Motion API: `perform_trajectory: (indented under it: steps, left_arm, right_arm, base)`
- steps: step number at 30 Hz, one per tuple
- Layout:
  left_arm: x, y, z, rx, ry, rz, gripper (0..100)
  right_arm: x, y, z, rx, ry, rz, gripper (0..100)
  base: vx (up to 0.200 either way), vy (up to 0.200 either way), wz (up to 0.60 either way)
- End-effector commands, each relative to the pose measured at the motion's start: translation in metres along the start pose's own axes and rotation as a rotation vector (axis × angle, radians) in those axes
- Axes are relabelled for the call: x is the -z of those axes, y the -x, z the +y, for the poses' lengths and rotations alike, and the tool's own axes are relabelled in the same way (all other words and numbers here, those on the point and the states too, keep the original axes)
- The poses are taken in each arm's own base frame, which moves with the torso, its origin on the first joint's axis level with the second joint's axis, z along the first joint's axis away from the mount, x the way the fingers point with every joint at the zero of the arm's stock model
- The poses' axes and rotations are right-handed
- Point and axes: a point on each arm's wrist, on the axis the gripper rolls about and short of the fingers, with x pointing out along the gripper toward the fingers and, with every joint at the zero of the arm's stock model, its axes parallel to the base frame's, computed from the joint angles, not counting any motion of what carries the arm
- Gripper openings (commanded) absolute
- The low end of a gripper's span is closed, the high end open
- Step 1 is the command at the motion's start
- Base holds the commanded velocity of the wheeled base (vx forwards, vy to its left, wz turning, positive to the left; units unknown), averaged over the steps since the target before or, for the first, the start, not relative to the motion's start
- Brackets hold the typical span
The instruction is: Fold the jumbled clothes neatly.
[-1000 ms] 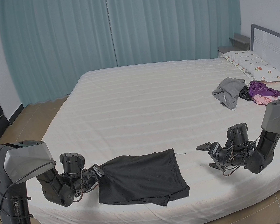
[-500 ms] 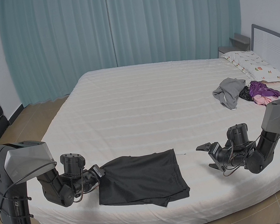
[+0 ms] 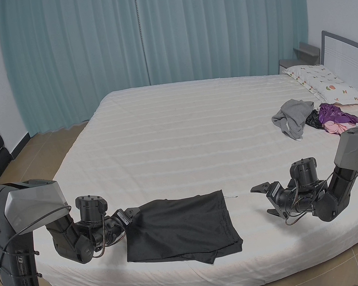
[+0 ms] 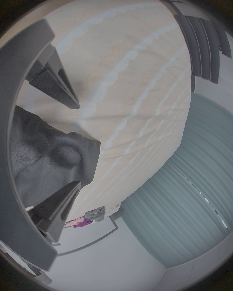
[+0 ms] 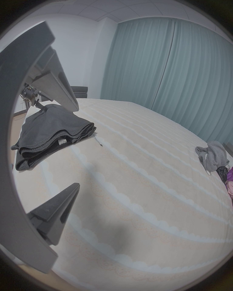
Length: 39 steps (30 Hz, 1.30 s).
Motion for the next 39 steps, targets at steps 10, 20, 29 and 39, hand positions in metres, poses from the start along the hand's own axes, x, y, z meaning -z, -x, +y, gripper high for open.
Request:
perform_trajectory:
  steps: [10,20,29,39]
  left_arm:
    - [-0.042,0.043,-0.017,0.056,0.126,-0.139,100]
    - [-0.061,0.118,-0.048,0.155,0.108,-0.279,100]
    - [-0.052,0.219,-0.06,0.238,0.079,-0.468,100]
    - [-0.031,0.328,-0.055,0.201,-0.088,-0.696,100]
  right_arm:
    - [-0.017,0.016,0.011,-0.033,-0.016,-0.06,100]
    - [-0.016,0.112,0.05,-0.139,0.05,-0.178,100]
    - [0.005,0.21,0.051,-0.178,0.297,-0.398,100]
    - [0.046,0.32,0.035,-0.222,0.556,-0.57,100]
  base:
    - [0.0,0.0,0.0]
    - [0.0,0.0,0.0]
    - [0.0,0.0,0.0]
    - [0.0,0.0,0.0]
